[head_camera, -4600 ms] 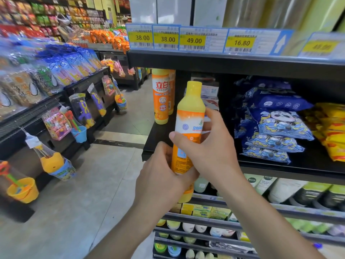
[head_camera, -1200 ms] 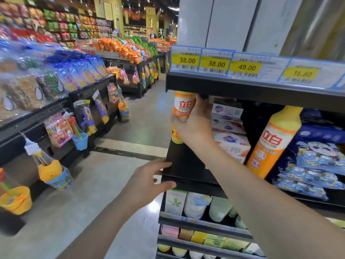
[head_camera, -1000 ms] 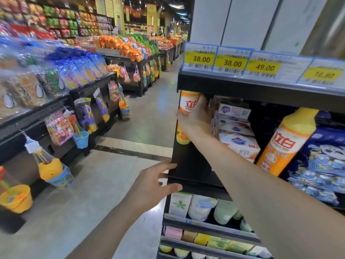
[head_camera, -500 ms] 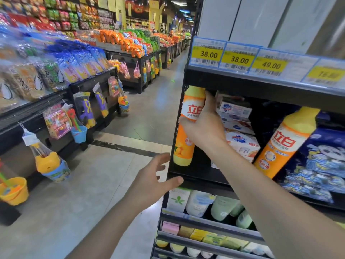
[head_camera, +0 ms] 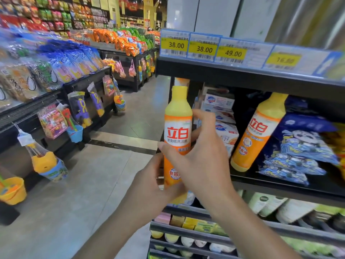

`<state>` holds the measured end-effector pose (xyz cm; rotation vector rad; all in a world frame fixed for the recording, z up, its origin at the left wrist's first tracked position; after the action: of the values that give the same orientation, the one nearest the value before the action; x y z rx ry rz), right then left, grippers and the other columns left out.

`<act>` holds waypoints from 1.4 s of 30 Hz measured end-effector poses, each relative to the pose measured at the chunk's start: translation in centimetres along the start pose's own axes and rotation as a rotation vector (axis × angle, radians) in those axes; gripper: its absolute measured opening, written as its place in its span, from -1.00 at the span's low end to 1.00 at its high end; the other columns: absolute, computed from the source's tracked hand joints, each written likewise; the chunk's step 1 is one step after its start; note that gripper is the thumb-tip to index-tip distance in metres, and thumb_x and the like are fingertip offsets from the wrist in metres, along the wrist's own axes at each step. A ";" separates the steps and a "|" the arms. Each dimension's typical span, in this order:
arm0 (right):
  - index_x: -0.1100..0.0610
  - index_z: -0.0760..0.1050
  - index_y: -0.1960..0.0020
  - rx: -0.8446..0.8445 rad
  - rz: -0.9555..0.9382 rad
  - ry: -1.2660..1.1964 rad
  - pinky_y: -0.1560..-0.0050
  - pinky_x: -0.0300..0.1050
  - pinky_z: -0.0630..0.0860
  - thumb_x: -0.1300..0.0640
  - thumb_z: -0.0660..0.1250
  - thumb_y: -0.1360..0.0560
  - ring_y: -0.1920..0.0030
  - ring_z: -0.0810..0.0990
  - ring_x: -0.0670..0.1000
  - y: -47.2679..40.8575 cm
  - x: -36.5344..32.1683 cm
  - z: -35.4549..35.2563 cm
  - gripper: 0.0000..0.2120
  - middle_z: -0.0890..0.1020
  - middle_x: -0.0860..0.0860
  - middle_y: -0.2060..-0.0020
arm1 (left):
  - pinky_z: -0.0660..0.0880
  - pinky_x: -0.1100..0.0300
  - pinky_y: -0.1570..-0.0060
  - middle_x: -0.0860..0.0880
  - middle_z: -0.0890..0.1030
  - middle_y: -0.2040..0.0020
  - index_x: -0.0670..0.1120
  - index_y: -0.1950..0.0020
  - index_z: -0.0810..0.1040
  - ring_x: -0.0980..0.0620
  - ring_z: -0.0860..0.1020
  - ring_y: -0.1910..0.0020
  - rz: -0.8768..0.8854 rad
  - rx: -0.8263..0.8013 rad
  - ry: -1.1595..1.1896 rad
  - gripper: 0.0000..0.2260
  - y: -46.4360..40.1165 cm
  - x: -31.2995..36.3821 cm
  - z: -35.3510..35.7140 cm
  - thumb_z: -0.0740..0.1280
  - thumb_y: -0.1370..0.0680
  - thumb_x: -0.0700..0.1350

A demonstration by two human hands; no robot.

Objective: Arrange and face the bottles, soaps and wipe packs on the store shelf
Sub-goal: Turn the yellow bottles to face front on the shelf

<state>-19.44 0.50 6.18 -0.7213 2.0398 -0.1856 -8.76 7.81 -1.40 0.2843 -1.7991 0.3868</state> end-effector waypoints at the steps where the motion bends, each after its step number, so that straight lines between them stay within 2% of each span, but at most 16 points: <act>1: -0.32 0.14 -0.37 0.031 -0.022 0.023 -0.06 0.04 0.64 -0.28 0.55 -0.35 -0.09 0.60 -0.13 0.6 0.0 -0.1 -0.22 0.55 -0.22 -0.10 | 0.63 -0.02 -0.19 0.28 0.66 -0.18 0.25 -0.39 0.43 0.19 0.65 -0.15 0.009 0.021 -0.005 -0.28 0.2 0.2 0.5 0.52 -0.25 0.29; 6: -0.29 0.07 -0.45 0.107 -0.095 0.128 -0.05 0.03 0.59 -0.38 0.46 -0.38 -0.15 0.51 -0.12 2.1 0.0 -1.6 -0.19 0.38 -0.24 -0.25 | 0.62 0.01 -0.06 0.13 0.69 -0.21 0.14 -0.39 0.50 0.00 0.67 -0.19 -0.011 -0.102 0.075 -0.32 0.6 0.7 1.4 0.54 -0.27 0.11; 10: -0.32 0.05 -0.46 0.100 -0.090 0.051 -0.12 0.08 0.60 -0.35 0.47 -0.39 -0.19 0.55 -0.11 2.7 0.1 -2.5 -0.18 0.45 -0.26 -0.28 | 0.63 0.04 -0.15 0.09 0.70 -0.21 0.07 -0.36 0.54 0.03 0.66 -0.22 -0.014 -0.151 0.098 -0.42 0.8 1.5 1.7 0.58 -0.36 -0.05; 12: -0.34 0.06 -0.45 0.099 -0.090 0.008 -0.12 0.08 0.61 -0.29 0.50 -0.40 -0.19 0.56 -0.10 2.8 0.3 -2.7 -0.18 0.47 -0.25 -0.26 | 0.65 0.09 -0.11 0.08 0.71 -0.18 0.06 -0.33 0.55 0.03 0.67 -0.20 -0.016 -0.185 0.112 -0.49 0.9 2.1 1.8 0.58 -0.44 -0.23; 14: -0.34 0.08 -0.44 0.101 -0.092 -0.026 -0.13 0.06 0.62 -0.25 0.53 -0.40 -0.20 0.56 -0.09 2.9 0.5 -2.9 -0.20 0.48 -0.25 -0.25 | 0.65 0.10 -0.10 0.07 0.72 -0.17 0.05 -0.33 0.55 0.02 0.68 -0.18 -0.031 -0.223 0.122 -0.53 1.1 2.6 2.0 0.52 -0.48 -0.29; 16: -0.35 0.12 -0.43 0.093 -0.085 -0.071 -0.11 0.03 0.64 -0.21 0.54 -0.41 -0.18 0.57 -0.10 2.9 0.8 -3.0 -0.22 0.51 -0.25 -0.24 | 0.64 0.00 -0.15 0.07 0.70 -0.21 0.08 -0.36 0.53 0.00 0.66 -0.22 -0.039 -0.228 0.124 -0.49 1.4 2.5 2.0 0.58 -0.46 -0.17; 19: -0.35 0.20 -0.40 0.087 -0.047 -0.228 0.05 -0.20 0.65 -0.10 0.57 -0.43 -0.06 0.64 -0.15 2.7 1.5 -3.5 -0.28 0.59 -0.26 -0.09 | 0.60 -0.07 -0.22 0.08 0.68 -0.26 0.13 -0.39 0.51 -0.01 0.64 -0.26 -0.097 -0.227 0.155 -0.31 1.4 2.0 1.5 0.58 -0.30 0.26; 21: -0.32 0.24 -0.38 0.055 0.009 -0.392 0.11 -0.26 0.64 -0.03 0.58 -0.43 -0.02 0.66 -0.21 2.4 2.2 -3.9 -0.30 0.62 -0.30 -0.01 | 0.59 -0.06 -0.22 0.04 0.69 -0.24 0.13 -0.35 0.54 -0.03 0.66 -0.24 -0.172 -0.261 0.221 -0.16 1.2 1.6 1.0 0.57 -0.16 0.44; 23: -0.31 0.27 -0.35 -0.009 0.074 -0.534 0.09 -0.18 0.67 0.02 0.59 -0.42 -0.02 0.68 -0.19 2.1 2.8 -4.1 -0.32 0.62 -0.34 0.00 | 0.57 -0.13 -0.25 -0.02 0.70 -0.23 0.12 -0.31 0.59 -0.08 0.67 -0.22 -0.219 -0.308 0.276 -0.14 1.0 1.2 0.7 0.60 -0.10 0.45; 25: -0.32 0.28 -0.33 -0.076 0.105 -0.578 0.05 -0.08 0.70 0.04 0.60 -0.41 -0.02 0.70 -0.15 2.0 3.2 -4.3 -0.32 0.64 -0.32 0.00 | 0.58 -0.15 -0.25 -0.05 0.70 -0.24 0.17 -0.25 0.66 -0.11 0.67 -0.22 -0.231 -0.355 0.296 -0.23 1.0 1.2 0.8 0.62 -0.10 0.41; 29: -0.29 0.28 -0.37 -0.133 0.088 -0.596 0.01 0.02 0.71 0.07 0.60 -0.42 -0.05 0.72 -0.07 2.3 3.6 -4.4 -0.29 0.68 -0.14 -0.08 | 0.60 -0.10 -0.23 -0.07 0.69 -0.24 0.19 -0.21 0.67 -0.13 0.66 -0.23 -0.215 -0.423 0.315 -0.34 1.4 1.5 1.1 0.63 -0.16 0.37; 32: -0.28 0.27 -0.39 -0.150 0.092 -0.613 0.01 0.00 0.70 0.08 0.58 -0.44 -0.09 0.71 -0.05 2.4 3.7 -4.6 -0.30 0.69 -0.09 -0.12 | 0.62 -0.01 -0.17 -0.05 0.69 -0.24 0.18 -0.24 0.65 -0.10 0.67 -0.21 -0.153 -0.415 0.258 -0.40 1.8 2.2 1.2 0.58 -0.27 0.36; 34: -0.27 0.26 -0.40 -0.163 0.090 -0.612 -0.02 0.01 0.69 0.04 0.57 -0.44 -0.10 0.70 -0.05 2.2 3.7 -5.0 -0.31 0.70 -0.10 -0.11 | 0.64 0.05 -0.09 -0.07 0.70 -0.21 0.13 -0.25 0.66 -0.10 0.69 -0.18 -0.095 -0.361 0.251 -0.51 2.0 2.6 1.5 0.55 -0.37 0.25; 36: -0.30 0.27 -0.39 -0.178 0.080 -0.571 -0.11 0.03 0.66 -0.13 0.55 -0.36 -0.15 0.67 -0.09 2.0 3.7 -5.4 -0.29 0.69 -0.13 -0.14 | 0.65 0.11 -0.04 -0.05 0.72 -0.18 0.14 -0.22 0.68 -0.07 0.70 -0.15 -0.055 -0.291 0.247 -0.60 2.3 2.9 1.8 0.53 -0.39 0.13; 39: -0.39 0.26 -0.39 -0.188 0.101 -0.544 -0.10 -0.06 0.65 -0.30 0.53 -0.26 -0.21 0.61 -0.17 2.1 3.6 -6.0 -0.22 0.62 -0.24 -0.19 | 0.66 0.11 -0.02 0.04 0.74 -0.12 0.25 -0.16 0.66 0.00 0.70 -0.11 -0.002 -0.155 0.187 -0.60 2.8 2.8 2.6 0.52 -0.32 0.18; 42: -0.41 0.23 -0.41 -0.180 0.119 -0.501 -0.04 -0.09 0.67 -0.31 0.55 -0.25 -0.13 0.61 -0.27 2.7 3.2 -6.2 -0.17 0.59 -0.37 -0.10 | 0.65 -0.02 -0.06 0.09 0.74 -0.08 0.29 -0.14 0.61 0.03 0.70 -0.09 0.037 0.009 0.141 -0.56 3.4 2.7 3.7 0.51 -0.28 0.27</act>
<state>-26.86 -0.02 6.21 -0.6734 1.6213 0.2311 -14.02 9.45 0.03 0.2243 -1.6665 0.4309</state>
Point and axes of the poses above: each hand's wrist, its own y-axis away from the middle knuckle, its own z-axis out of the palm, x = y × z, the point moved 2 cm from there along -y, towards the middle knuckle
